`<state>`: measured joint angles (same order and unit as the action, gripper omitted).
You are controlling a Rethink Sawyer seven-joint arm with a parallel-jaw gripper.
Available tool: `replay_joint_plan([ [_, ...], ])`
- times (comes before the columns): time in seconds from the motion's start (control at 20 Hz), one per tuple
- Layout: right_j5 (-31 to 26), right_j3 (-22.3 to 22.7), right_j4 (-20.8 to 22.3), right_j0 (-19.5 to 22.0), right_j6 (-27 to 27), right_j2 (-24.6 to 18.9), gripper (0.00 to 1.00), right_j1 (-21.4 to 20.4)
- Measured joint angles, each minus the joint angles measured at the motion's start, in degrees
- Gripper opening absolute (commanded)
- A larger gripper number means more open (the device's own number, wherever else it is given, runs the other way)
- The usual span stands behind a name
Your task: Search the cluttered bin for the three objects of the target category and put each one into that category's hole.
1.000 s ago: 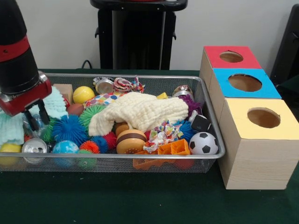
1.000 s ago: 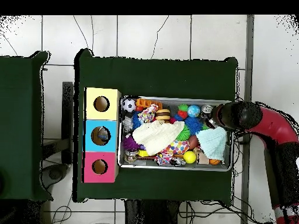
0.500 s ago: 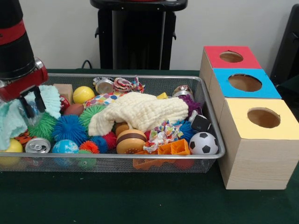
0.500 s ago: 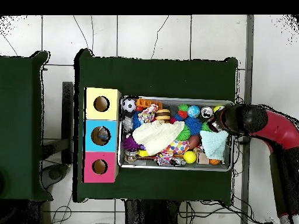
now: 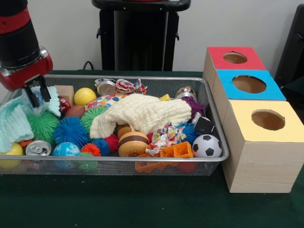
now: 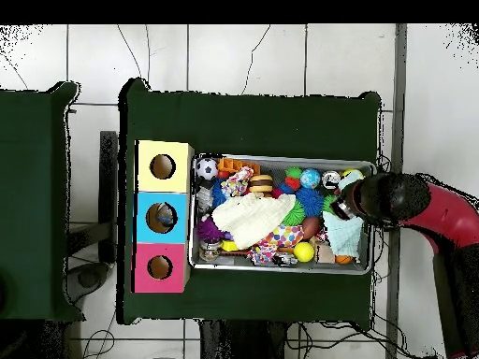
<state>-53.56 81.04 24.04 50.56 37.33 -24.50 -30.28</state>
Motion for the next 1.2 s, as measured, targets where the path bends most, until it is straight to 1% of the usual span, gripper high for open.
replay_joint_plan([
  [0.7, 3.93, 5.01, -3.96, -2.93, 1.26, 4.07, 0.00, -3.96],
  [1.05, 6.18, 8.05, -6.50, -5.58, 2.72, 7.17, 0.00, -6.08],
  [1.2, 6.97, 9.97, -8.31, -7.51, 4.63, 8.98, 0.00, -7.24],
])
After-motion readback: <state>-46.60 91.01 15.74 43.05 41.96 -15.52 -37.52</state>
